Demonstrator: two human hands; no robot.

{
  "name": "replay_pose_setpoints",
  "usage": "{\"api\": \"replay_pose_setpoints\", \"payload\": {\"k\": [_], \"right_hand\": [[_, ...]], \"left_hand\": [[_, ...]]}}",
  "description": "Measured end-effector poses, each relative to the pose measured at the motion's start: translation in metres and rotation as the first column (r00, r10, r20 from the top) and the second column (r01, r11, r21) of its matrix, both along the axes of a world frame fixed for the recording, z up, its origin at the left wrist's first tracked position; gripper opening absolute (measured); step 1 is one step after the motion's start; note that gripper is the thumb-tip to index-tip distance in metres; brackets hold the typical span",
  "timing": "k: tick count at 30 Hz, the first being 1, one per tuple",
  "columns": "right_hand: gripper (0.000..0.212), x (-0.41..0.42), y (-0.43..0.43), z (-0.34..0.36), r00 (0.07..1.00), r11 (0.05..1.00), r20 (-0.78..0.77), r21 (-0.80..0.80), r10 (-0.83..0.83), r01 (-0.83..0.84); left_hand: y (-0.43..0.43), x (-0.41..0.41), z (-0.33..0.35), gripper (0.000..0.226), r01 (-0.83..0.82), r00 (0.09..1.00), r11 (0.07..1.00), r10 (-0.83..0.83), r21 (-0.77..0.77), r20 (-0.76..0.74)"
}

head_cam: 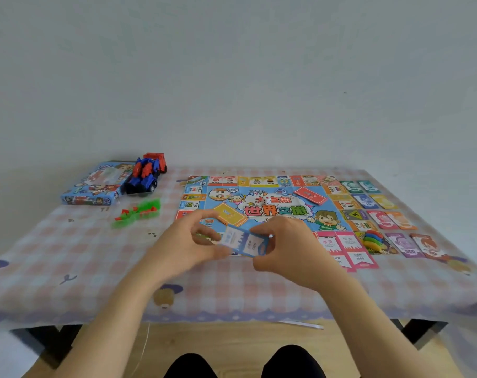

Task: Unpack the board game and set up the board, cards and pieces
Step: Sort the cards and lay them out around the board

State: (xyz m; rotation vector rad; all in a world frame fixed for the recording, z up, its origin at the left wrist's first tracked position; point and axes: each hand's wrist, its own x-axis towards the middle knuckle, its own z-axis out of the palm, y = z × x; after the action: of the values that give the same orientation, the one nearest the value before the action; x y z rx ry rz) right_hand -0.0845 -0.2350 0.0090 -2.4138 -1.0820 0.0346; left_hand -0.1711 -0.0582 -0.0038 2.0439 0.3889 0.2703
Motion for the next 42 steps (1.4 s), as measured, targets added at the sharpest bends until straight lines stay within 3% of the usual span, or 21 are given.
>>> {"api": "replay_pose_setpoints", "payload": {"k": [3,5,9,14,20,24,27,30,36,42], "right_hand": [[0.054,0.003,0.001,0.003,0.996,0.99,-0.007,-0.111,0.088,-0.088],[0.049,0.003,0.003,0.005,0.992,0.975,0.002,-0.18,0.128,-0.126],[0.053,0.004,0.004,0.001,0.985,0.964,-0.035,-0.203,0.168,-0.172],[0.058,0.005,0.008,-0.005,0.981,0.949,-0.041,-0.249,0.191,-0.195],[0.056,0.008,0.008,-0.005,0.982,0.939,-0.026,-0.29,0.186,-0.186],[0.052,0.011,0.008,-0.003,0.98,0.947,-0.06,-0.254,0.188,-0.198],[0.042,0.016,0.021,0.004,0.988,0.977,-0.031,-0.147,0.15,-0.153],[0.031,0.021,0.05,0.013,0.993,0.993,0.034,-0.04,0.11,-0.108],[0.025,0.023,0.111,0.02,0.988,0.988,0.014,-0.017,0.156,-0.156],[0.025,0.021,0.149,0.012,0.986,0.984,0.0,-0.061,0.165,-0.165]], "left_hand": [[0.004,-0.004,-0.002,0.075,0.192,0.979,0.862,-0.134,0.469,-0.155],[0.002,-0.004,-0.005,0.073,0.211,0.977,0.794,-0.15,0.57,-0.153],[0.0,-0.006,-0.006,0.064,0.182,0.983,0.833,-0.146,0.523,-0.11],[-0.004,-0.006,-0.003,0.043,0.219,0.974,0.82,-0.148,0.529,-0.174],[-0.004,-0.003,-0.004,0.042,0.263,0.96,0.798,-0.161,0.542,-0.229],[-0.001,-0.001,-0.005,0.042,0.239,0.969,0.815,-0.163,0.528,-0.188],[0.017,0.0,0.002,0.041,0.071,0.997,0.878,-0.075,0.473,-0.009],[0.053,0.003,0.011,0.041,-0.085,0.996,0.843,0.06,0.531,0.065],[0.133,-0.009,0.001,0.066,-0.186,0.952,0.772,0.294,0.608,-0.081],[0.142,-0.021,-0.01,0.011,-0.24,0.954,0.711,0.3,0.661,0.023]]}}
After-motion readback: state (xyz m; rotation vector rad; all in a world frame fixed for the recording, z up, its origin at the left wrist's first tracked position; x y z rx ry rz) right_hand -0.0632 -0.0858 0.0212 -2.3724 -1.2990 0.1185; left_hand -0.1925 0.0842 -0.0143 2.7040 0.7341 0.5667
